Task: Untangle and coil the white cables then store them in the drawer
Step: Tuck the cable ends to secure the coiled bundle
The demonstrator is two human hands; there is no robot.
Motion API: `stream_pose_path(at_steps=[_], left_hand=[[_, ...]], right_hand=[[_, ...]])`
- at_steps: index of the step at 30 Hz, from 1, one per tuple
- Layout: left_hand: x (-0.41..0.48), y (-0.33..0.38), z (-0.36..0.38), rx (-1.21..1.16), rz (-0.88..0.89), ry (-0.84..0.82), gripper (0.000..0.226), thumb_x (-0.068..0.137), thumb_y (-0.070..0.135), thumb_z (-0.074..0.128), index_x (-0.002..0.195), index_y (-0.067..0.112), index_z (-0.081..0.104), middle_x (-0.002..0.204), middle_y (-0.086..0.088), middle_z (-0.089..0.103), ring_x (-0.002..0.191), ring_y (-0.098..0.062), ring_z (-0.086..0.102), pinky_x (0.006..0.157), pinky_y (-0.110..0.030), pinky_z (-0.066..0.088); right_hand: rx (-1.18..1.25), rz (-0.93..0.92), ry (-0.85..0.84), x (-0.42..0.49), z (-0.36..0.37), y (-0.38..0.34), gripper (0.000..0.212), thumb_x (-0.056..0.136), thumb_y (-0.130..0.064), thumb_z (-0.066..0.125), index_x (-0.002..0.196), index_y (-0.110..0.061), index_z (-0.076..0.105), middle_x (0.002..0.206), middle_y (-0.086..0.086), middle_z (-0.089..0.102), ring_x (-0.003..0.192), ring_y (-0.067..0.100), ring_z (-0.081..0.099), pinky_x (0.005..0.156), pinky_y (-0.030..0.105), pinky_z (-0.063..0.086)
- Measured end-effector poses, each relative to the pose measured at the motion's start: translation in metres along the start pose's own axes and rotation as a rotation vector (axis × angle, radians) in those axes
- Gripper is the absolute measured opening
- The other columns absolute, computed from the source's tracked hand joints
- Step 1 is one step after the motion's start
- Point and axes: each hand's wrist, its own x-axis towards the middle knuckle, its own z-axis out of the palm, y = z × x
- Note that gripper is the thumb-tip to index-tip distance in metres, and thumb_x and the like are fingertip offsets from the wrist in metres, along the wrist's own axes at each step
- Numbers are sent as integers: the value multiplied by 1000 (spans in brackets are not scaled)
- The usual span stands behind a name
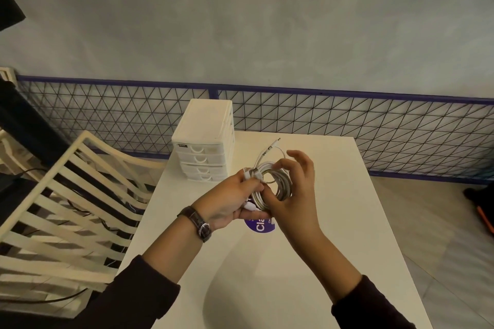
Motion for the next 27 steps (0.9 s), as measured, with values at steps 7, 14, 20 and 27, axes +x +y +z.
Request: stream_pose_path(at_steps=[7,14,20,27], left_hand=[[3,0,-3,-2,30,2,30,95,23,50,123,14,51,118,-13,63,99,-30,67,83,-44,56],[3,2,-13,-71,-6,8,33,93,10,49,125,5,46,108,-22,68,97,-34,68,79,-41,58],[4,0,-23,-111,-35,31,32,93,8,49,124,2,43,107,-24,68,98,-39,66,75,-39,59],[8,1,-17,-63,10,77,14,94,8,47,107,8,50,92,-15,71,73,-21,70,65,-32,60]], right_hand=[[-277,-195,56,10,-4,3,17,69,-17,76,82,-24,68,126,5,50,125,29,41,88,53,44],[-55,2,69,5,-17,-10,4,77,-22,73,76,-18,71,94,-5,60,95,16,53,74,33,46],[317,303,4,5,-41,-26,16,91,-16,55,82,-5,62,77,2,74,79,9,68,75,13,47],[288,391,-223,-13,-33,-38,13,89,-13,59,77,-15,63,77,6,74,77,21,69,67,28,53]])
